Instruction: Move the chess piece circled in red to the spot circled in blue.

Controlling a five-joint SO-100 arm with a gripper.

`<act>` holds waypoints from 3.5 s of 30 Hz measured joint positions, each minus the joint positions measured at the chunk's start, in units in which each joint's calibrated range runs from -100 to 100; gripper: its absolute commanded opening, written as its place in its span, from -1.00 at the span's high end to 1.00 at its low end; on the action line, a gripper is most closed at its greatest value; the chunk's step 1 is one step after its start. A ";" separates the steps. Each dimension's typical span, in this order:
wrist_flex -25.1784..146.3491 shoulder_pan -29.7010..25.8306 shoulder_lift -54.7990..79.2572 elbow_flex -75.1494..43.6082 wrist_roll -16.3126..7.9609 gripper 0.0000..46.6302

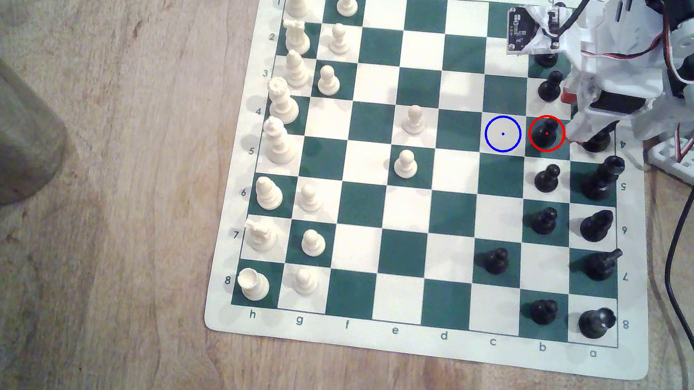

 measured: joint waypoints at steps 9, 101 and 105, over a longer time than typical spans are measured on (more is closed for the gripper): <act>-3.98 -0.66 1.68 1.36 -0.49 0.30; -16.81 0.37 37.70 -18.17 -1.27 0.99; -16.81 0.37 38.04 -18.17 -0.93 0.99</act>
